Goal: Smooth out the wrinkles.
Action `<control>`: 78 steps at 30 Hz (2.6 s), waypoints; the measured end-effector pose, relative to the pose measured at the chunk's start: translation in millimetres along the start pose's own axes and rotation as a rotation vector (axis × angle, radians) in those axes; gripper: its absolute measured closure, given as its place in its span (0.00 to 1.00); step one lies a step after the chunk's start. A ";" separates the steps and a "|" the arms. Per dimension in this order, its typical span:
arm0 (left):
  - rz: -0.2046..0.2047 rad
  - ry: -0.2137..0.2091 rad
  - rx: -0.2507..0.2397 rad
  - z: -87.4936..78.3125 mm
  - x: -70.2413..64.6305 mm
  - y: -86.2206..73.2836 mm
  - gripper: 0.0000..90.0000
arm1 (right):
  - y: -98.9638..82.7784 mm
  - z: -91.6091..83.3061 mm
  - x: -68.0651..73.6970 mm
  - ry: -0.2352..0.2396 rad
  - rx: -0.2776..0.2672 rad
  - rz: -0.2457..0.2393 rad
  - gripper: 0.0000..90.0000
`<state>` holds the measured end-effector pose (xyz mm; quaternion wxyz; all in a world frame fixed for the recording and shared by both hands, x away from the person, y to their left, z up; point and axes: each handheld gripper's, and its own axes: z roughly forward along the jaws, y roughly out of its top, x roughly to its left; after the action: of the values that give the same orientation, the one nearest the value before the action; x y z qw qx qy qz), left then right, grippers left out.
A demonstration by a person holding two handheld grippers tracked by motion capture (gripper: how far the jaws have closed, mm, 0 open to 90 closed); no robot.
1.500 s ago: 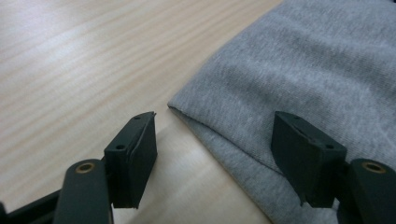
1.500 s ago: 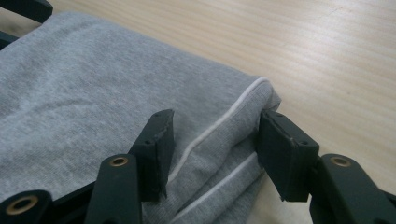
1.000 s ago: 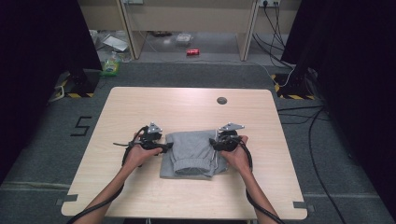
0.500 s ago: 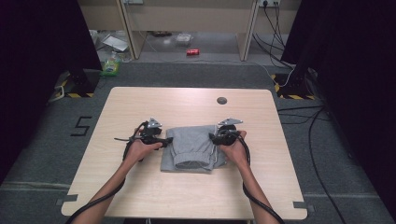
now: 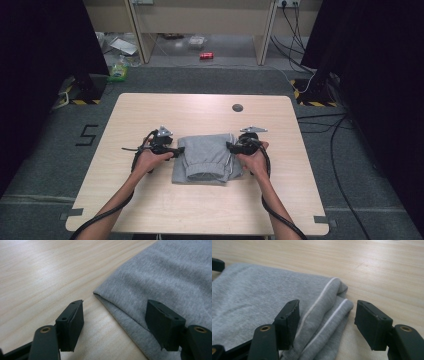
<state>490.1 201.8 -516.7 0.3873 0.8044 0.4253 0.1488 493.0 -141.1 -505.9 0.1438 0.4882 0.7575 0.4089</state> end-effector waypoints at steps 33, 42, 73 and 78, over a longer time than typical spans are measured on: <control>-0.020 -0.095 -0.072 -75.8 -13.9 -30.2 0.31 | -7.9 -65.2 33.3 0.059 -0.058 -0.093 0.38; -0.007 -0.078 -0.054 -71.8 -14.7 -44.0 0.30 | -16.2 -71.9 32.7 0.061 -0.055 -0.101 0.37; 0.051 -0.096 -0.060 -96.4 -40.2 -75.3 0.25 | -54.8 -93.3 44.3 0.052 -0.013 -0.138 0.35; 0.063 -0.102 -0.059 -98.5 -45.4 -78.8 0.24 | -63.9 -98.8 43.2 0.048 -0.008 -0.135 0.35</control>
<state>362.3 241.1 -507.1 0.4271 0.8121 0.3750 0.1322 371.5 -163.4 -485.0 0.1549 0.4254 0.7904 0.4128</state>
